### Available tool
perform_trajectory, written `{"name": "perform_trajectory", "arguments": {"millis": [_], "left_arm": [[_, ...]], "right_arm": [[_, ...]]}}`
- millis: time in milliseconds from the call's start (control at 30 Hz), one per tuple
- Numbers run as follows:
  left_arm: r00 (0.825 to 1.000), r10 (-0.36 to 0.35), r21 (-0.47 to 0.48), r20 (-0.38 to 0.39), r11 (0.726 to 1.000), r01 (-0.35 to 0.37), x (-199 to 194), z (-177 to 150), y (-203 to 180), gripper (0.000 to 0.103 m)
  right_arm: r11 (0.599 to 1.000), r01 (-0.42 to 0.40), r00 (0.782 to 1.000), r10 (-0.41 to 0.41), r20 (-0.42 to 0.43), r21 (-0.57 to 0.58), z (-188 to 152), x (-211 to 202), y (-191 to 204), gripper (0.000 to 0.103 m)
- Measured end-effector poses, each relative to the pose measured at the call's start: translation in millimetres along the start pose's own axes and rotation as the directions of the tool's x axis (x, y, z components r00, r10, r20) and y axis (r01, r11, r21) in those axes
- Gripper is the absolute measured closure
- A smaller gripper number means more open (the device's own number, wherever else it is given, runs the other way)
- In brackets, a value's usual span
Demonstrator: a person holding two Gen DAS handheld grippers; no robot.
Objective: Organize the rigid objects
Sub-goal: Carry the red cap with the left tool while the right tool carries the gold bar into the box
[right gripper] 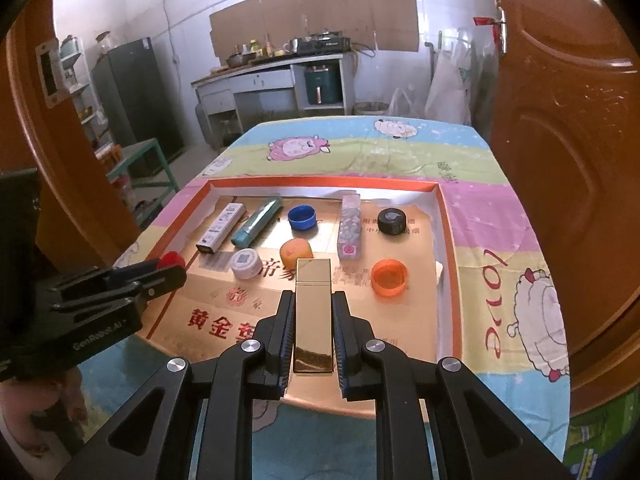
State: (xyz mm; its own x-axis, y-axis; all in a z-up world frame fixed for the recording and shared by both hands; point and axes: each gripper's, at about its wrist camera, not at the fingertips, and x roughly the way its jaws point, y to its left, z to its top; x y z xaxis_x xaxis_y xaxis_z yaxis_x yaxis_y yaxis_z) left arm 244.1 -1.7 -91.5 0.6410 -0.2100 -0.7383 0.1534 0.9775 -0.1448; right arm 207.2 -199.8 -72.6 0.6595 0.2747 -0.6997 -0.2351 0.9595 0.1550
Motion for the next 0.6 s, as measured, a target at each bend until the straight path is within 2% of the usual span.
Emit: {"name": "perform_trajectory", "arguments": {"millis": [600], "left_arm": [[0.999, 0.014, -0.002, -0.035, 1.000, -0.014, 29, 8, 3, 0.073]], "right_arm": [[1.000, -0.008, 0.999, 0.008, -0.038, -0.008, 6, 35, -6, 0.085]]}}
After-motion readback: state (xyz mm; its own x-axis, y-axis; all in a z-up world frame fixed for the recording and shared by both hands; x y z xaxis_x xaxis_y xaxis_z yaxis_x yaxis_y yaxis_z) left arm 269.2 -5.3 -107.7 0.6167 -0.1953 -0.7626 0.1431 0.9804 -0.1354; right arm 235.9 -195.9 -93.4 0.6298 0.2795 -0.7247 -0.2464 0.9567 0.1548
